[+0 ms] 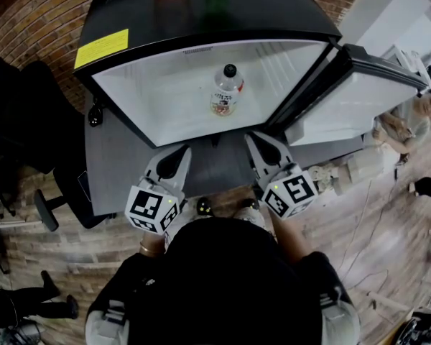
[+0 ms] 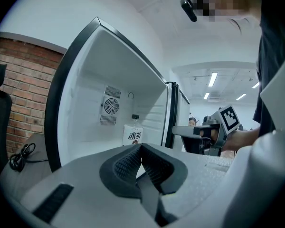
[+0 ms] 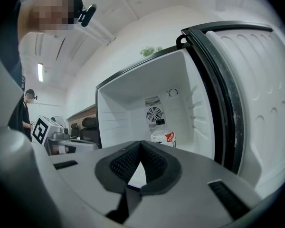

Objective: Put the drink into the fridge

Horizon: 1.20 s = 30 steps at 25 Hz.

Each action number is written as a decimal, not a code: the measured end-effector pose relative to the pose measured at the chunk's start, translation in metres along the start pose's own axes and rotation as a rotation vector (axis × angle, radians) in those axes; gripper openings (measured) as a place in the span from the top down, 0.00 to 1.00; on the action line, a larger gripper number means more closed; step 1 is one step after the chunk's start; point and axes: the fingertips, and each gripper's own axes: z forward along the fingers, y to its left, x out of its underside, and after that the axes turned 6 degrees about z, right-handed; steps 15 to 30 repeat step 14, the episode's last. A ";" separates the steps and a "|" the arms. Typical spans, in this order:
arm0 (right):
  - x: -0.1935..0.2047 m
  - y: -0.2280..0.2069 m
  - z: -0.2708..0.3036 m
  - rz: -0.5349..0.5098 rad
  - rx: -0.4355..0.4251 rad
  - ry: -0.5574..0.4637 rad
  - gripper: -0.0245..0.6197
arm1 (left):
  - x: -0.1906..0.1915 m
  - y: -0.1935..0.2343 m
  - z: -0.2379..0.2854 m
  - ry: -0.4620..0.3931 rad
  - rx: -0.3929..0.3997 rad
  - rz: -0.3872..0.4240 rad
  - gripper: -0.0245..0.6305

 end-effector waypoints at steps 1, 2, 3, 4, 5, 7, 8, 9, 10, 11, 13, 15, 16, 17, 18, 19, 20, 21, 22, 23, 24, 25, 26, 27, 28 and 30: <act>0.000 0.000 0.000 0.000 0.001 -0.001 0.97 | 0.000 0.000 0.000 0.000 0.000 0.000 0.97; 0.000 0.000 -0.001 0.001 0.002 -0.001 0.97 | 0.000 0.000 0.000 0.001 0.001 -0.001 0.97; 0.000 0.000 -0.001 0.000 0.003 -0.002 0.97 | 0.000 0.000 -0.001 0.003 0.001 -0.004 0.97; 0.000 0.000 -0.001 -0.001 0.004 -0.002 0.97 | 0.001 0.000 0.000 0.003 0.002 -0.005 0.97; 0.000 0.000 -0.002 -0.001 0.006 -0.002 0.97 | 0.001 0.000 0.000 0.003 0.003 -0.005 0.97; 0.000 -0.001 -0.003 0.000 0.012 -0.002 0.97 | 0.001 -0.001 0.000 0.002 0.008 -0.002 0.97; 0.001 -0.001 -0.003 0.002 0.015 -0.002 0.97 | 0.002 -0.001 0.001 0.003 0.010 -0.003 0.97; 0.001 -0.001 -0.003 0.003 0.016 -0.002 0.97 | 0.002 -0.002 0.000 0.004 0.011 -0.003 0.97; 0.001 0.000 -0.003 0.005 0.017 -0.003 0.97 | 0.002 -0.001 0.000 0.004 0.012 -0.002 0.97; 0.001 0.000 -0.004 0.005 0.017 -0.004 0.97 | 0.002 -0.001 0.000 0.004 0.013 0.000 0.97; 0.002 0.001 -0.004 0.005 0.018 -0.005 0.97 | 0.003 0.000 0.000 0.005 0.015 -0.001 0.97; 0.002 0.002 -0.004 0.005 0.018 -0.005 0.97 | 0.003 0.000 0.000 0.006 0.015 -0.003 0.97; 0.002 0.002 -0.004 0.005 0.018 -0.005 0.97 | 0.003 0.000 0.000 0.006 0.015 -0.003 0.97; 0.002 0.002 -0.004 0.005 0.018 -0.005 0.97 | 0.003 0.000 0.000 0.006 0.015 -0.003 0.97; 0.002 0.002 -0.004 0.005 0.018 -0.005 0.97 | 0.003 0.000 0.000 0.006 0.015 -0.003 0.97; 0.002 0.002 -0.004 0.005 0.018 -0.005 0.97 | 0.003 0.000 0.000 0.006 0.015 -0.003 0.97; 0.002 0.002 -0.004 0.005 0.018 -0.005 0.97 | 0.003 0.000 0.000 0.006 0.015 -0.003 0.97; 0.002 0.002 -0.004 0.005 0.018 -0.005 0.97 | 0.003 0.000 0.000 0.006 0.015 -0.003 0.97; 0.002 0.002 -0.004 0.005 0.018 -0.005 0.97 | 0.003 0.000 0.000 0.006 0.015 -0.003 0.97; 0.002 0.002 -0.004 0.005 0.018 -0.005 0.97 | 0.003 0.000 0.000 0.006 0.015 -0.003 0.97; 0.002 0.002 -0.004 0.005 0.018 -0.005 0.97 | 0.003 0.000 0.000 0.006 0.015 -0.003 0.97; 0.002 0.002 -0.004 0.005 0.018 -0.005 0.97 | 0.003 0.000 0.000 0.006 0.015 -0.003 0.97; 0.002 0.002 -0.004 0.005 0.018 -0.005 0.97 | 0.003 0.000 0.000 0.006 0.015 -0.003 0.97; 0.002 0.002 -0.004 0.005 0.018 -0.005 0.97 | 0.003 0.000 0.000 0.006 0.015 -0.003 0.97; 0.002 0.002 -0.004 0.005 0.018 -0.005 0.97 | 0.003 0.000 0.000 0.006 0.015 -0.003 0.97; 0.002 0.002 -0.004 0.005 0.018 -0.005 0.97 | 0.003 0.000 0.000 0.006 0.015 -0.003 0.97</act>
